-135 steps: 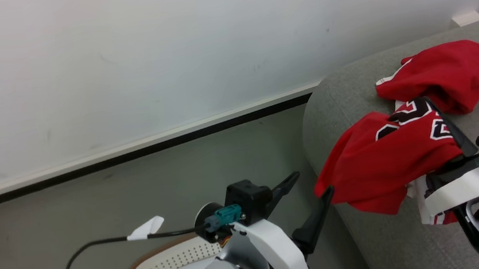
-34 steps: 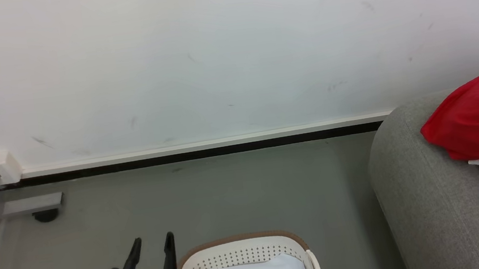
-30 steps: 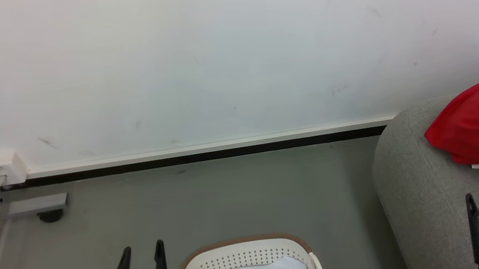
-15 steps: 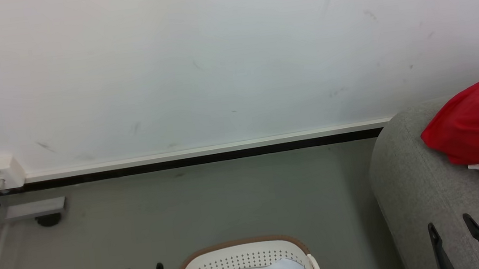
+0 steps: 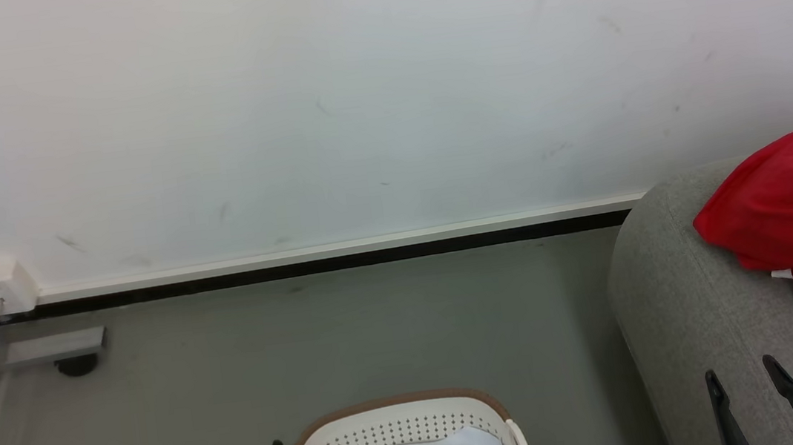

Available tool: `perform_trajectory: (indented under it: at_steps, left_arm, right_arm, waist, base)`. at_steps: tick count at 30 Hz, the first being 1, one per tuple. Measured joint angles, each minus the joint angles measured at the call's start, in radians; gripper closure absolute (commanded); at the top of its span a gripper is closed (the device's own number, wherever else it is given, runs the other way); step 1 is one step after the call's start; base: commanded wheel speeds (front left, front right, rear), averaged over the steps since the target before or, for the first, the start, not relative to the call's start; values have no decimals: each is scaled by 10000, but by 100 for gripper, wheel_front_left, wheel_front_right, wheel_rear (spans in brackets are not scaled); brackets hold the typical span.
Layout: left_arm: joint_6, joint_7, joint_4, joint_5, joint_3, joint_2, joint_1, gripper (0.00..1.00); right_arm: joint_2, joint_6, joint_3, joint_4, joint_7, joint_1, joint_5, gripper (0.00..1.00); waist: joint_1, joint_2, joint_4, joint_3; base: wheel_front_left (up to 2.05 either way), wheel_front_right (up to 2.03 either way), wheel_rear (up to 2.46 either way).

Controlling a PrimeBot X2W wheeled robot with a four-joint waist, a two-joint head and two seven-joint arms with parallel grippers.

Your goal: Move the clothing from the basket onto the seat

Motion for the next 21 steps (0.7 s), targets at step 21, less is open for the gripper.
perform_trajectory:
  at_steps: [21]
  left_arm:
    - [-132, 0, 82, 104, 36, -111, -41, 0]
  right_arm:
    - [0, 0, -4, 90, 0, -52, 290, 0]
  waist:
    - [0, 0, -258, 93]
  base:
    - [0, 0, 0]
